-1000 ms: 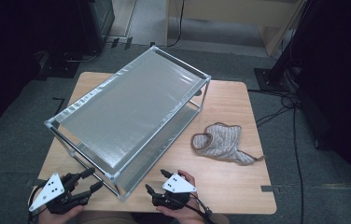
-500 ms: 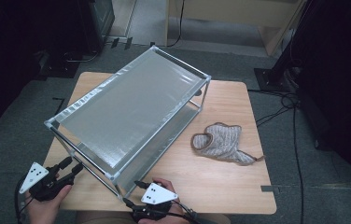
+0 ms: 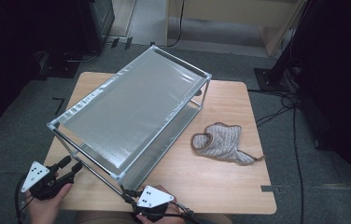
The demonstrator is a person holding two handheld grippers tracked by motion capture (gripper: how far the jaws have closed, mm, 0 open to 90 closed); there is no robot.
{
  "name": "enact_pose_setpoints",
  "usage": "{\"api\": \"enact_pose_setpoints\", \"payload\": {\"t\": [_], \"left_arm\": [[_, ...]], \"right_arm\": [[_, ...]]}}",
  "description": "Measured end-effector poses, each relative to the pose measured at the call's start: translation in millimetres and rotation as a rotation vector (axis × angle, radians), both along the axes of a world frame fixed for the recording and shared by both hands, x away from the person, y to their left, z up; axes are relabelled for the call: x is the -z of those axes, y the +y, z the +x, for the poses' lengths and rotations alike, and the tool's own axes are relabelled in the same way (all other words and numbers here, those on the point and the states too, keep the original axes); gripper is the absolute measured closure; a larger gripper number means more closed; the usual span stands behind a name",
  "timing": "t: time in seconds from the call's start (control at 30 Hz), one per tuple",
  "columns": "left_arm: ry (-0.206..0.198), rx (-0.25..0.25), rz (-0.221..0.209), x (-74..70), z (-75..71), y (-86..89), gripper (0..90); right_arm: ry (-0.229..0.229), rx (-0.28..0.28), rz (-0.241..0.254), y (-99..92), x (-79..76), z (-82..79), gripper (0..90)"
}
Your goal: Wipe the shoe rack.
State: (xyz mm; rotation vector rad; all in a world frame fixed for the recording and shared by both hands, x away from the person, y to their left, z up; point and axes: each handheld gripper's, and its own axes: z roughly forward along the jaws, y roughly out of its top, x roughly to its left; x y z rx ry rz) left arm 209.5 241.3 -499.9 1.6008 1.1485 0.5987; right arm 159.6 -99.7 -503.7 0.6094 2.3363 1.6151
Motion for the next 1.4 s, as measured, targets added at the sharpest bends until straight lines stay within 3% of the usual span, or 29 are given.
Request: {"api": "enact_pose_setpoints", "payload": {"t": [0.13,0.27,0.5,0.63,0.7,0.73,0.8,0.87,1.03,1.4], "left_arm": [[0.010,-0.043,-0.017,-0.8,4.3,2.8,45.5],[0.015,-0.054,-0.022,-0.2,9.7,1.8,44.7],[0.015,-0.061,0.012,0.2,22.2,-9.8,46.0],[0.021,-0.068,0.037,1.3,29.3,-15.2,56.9],[0.034,0.008,0.018,0.8,32.2,-18.4,66.0],[0.031,0.016,0.053,-1.1,31.1,-24.6,78.3],[0.027,0.018,0.073,-1.8,30.3,-27.1,79.8],[0.025,0.065,0.085,-2.2,27.5,-27.7,79.9],[0.023,0.086,0.127,-3.8,18.6,-27.9,80.6],[0.031,0.092,0.123,-4.5,-10.4,-9.6,80.4]], "right_arm": [[0.009,-0.001,-0.003,-18.8,-0.6,2.1,82.4],[0.012,-0.013,-0.006,-31.6,-1.1,1.6,82.5],[0.021,-0.039,-0.012,-54.0,-1.8,-2.3,82.5],[0.022,-0.045,-0.020,-64.0,-2.6,-5.1,82.5],[0.019,-0.038,-0.027,-68.5,-3.1,-5.7,82.5],[0.020,-0.029,-0.031,-72.2,-3.6,-4.6,82.5],[0.026,-0.021,-0.033,-76.4,-4.1,-3.5,82.4],[0.028,-0.020,-0.040,-82.1,-4.9,-1.6,82.4],[0.042,-0.004,-0.037,-93.4,-4.8,6.9,82.3],[0.048,-0.020,-0.038,-93.4,-4.6,30.1,82.1]]}}
